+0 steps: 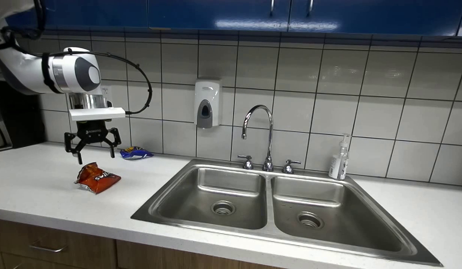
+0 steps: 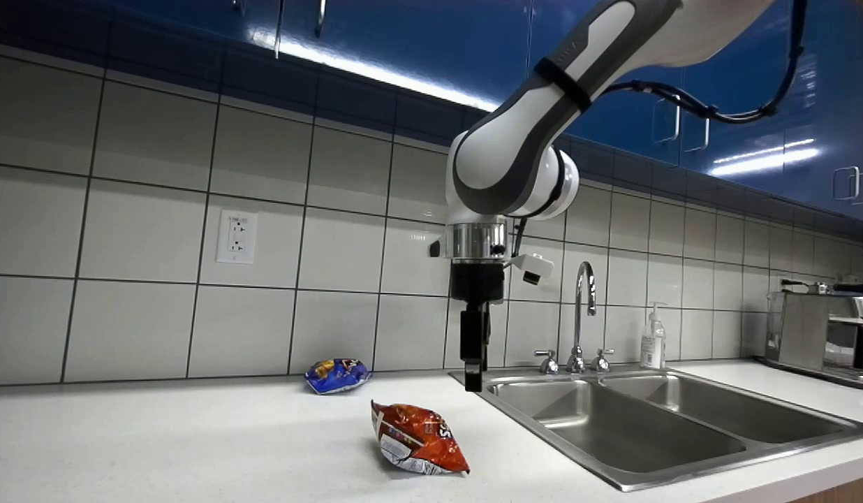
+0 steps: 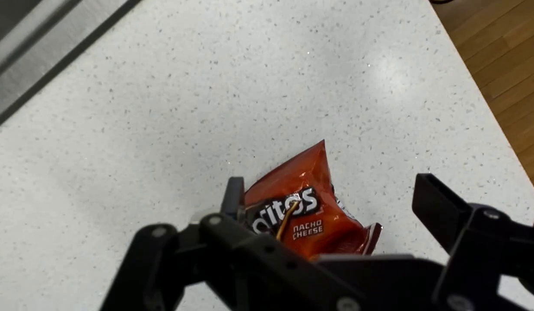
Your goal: Place the red bag of doritos in the left sink
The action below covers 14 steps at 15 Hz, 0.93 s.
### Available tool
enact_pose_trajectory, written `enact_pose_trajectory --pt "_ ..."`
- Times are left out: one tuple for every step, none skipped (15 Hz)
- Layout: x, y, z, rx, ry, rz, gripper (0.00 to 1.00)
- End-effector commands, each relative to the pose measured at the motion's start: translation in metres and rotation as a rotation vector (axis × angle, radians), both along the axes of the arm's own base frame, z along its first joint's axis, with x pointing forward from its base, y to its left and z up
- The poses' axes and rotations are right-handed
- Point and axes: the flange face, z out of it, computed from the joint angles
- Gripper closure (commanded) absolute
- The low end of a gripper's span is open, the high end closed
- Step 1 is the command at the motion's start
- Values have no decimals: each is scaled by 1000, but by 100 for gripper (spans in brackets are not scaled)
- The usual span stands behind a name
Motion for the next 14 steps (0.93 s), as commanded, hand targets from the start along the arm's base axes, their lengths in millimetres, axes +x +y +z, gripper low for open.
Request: enact_pose_trajectory --pt "22 9 -15 0 46 60 0" --pt "26 10 -21 2 55 68 0" --pt "30 13 -28 4 66 78 0" --pt "33 16 -36 7 75 90 0" --pt "37 19 -42 8 83 98 0" --pt "41 21 -46 15 89 106 0" --pt "44 24 -50 14 93 113 0" --pt "48 26 -52 13 94 121 0" --pt "52 29 -53 18 94 132 0" --pt "56 31 -55 19 95 137 0" --pt "60 33 -56 22 94 143 0" --pt "63 34 -58 21 92 145 0" --pt "67 35 -58 21 91 147 0" --pt "70 36 -60 20 90 151 0"
